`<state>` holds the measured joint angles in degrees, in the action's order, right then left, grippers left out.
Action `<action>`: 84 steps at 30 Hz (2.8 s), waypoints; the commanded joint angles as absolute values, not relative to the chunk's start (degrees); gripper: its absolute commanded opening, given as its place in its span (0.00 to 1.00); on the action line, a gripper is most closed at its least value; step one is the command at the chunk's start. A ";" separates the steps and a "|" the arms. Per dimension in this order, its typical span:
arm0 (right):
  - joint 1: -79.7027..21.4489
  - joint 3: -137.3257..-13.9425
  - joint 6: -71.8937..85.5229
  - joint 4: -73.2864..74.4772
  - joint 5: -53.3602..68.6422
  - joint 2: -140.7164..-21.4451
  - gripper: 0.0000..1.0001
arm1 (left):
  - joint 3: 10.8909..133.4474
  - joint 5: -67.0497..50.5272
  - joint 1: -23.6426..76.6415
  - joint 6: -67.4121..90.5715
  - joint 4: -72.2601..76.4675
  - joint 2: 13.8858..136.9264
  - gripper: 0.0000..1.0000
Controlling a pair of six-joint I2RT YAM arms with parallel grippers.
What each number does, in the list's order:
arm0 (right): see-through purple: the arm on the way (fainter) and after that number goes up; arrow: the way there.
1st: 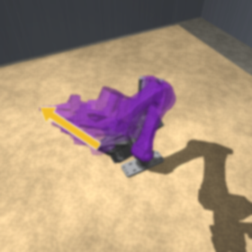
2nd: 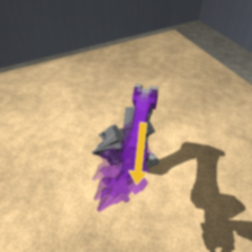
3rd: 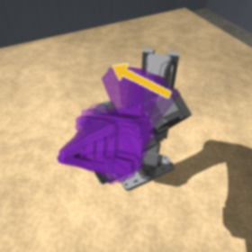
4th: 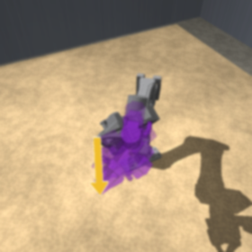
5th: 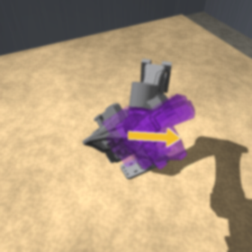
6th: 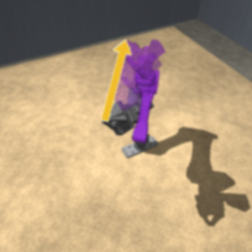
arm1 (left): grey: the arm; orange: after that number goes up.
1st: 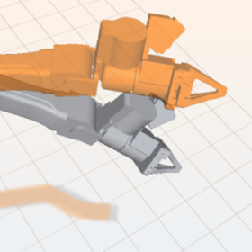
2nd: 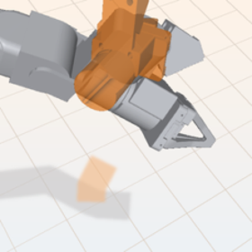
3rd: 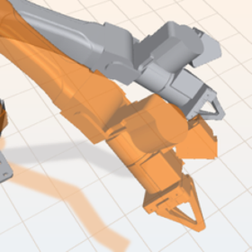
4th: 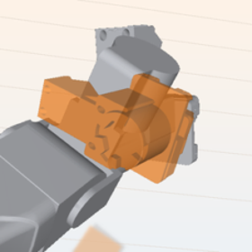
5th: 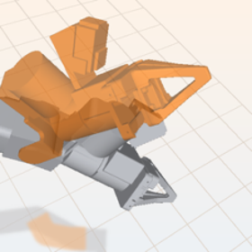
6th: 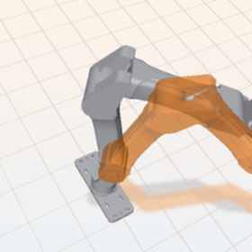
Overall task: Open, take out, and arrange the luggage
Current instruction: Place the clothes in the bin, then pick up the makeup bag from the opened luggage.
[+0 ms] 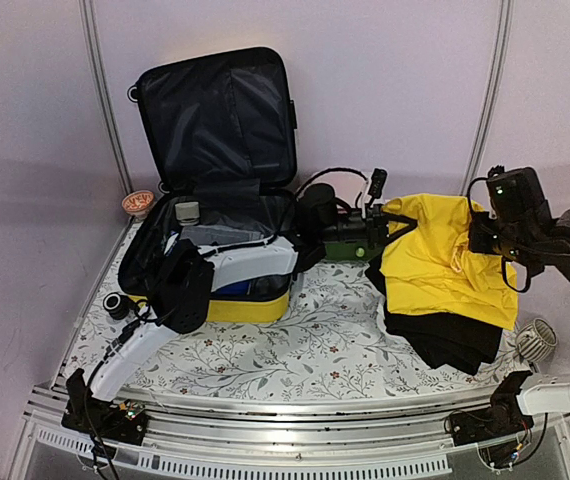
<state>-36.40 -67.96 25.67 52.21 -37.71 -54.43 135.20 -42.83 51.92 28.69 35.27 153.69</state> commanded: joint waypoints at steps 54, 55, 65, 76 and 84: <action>11.58 -43.51 51.31 -20.21 55.81 -75.23 0.01 | 74.47 0.24 37.69 19.88 -0.46 85.16 0.98; 11.25 -45.99 47.95 -15.60 54.77 -74.18 0.02 | 73.42 2.05 37.30 19.26 -1.46 83.87 0.98; -2.52 -62.83 23.69 14.65 40.46 -69.35 0.04 | 70.10 9.92 27.85 22.85 -20.11 80.35 0.87; -14.73 -67.90 19.55 17.39 42.94 -71.86 0.11 | 68.71 -12.92 14.53 19.17 -24.60 90.34 0.75; -15.47 -67.13 19.96 15.01 44.14 -73.26 0.11 | 70.57 -23.87 12.32 18.11 -26.47 99.41 0.85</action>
